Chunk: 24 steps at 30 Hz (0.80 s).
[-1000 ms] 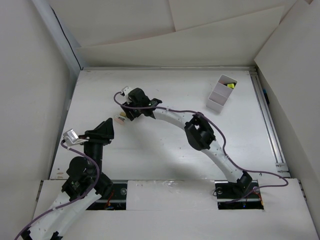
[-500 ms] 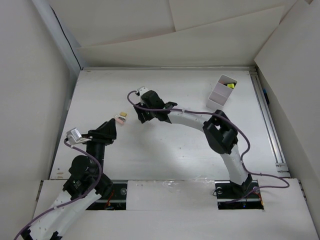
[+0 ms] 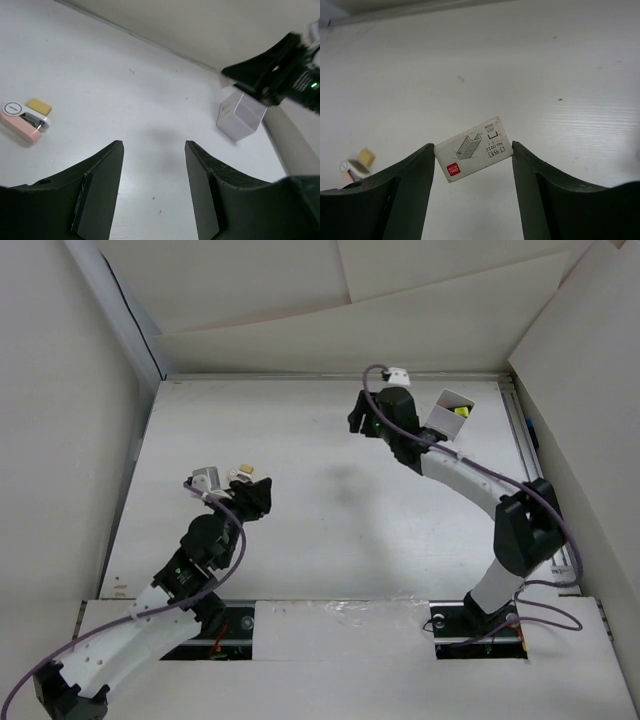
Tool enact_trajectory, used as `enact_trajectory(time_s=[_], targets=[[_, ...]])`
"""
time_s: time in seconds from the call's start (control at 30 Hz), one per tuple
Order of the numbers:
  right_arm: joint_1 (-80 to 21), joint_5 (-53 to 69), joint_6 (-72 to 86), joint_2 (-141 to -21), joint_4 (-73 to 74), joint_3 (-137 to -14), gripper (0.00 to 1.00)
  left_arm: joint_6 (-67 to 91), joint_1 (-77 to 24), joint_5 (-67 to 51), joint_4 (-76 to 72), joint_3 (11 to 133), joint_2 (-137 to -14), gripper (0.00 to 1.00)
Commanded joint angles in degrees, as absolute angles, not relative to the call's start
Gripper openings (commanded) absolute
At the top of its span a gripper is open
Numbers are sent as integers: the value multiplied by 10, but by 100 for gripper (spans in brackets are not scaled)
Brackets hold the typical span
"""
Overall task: Sort the stationery into containers
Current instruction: Pick up the stationery from the center of the board, then place the stationery in the storage box.
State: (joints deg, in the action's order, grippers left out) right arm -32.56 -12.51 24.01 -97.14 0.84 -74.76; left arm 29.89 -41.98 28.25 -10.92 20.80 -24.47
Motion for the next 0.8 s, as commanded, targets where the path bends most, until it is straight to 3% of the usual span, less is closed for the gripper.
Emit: enact_trajectory(time_s=[0.0,0.33,0.77], targets=[[-279,-202,307,-921,-34,-717,59,273,-422,238,-142,250,-284,49],[-139,-236,365,-882,-45,-667,59,267,-422,239,-159,231,-269,50],[-80,-235,381,-945,-50,-689,60,267,-422,239,-170,236,-309,50]])
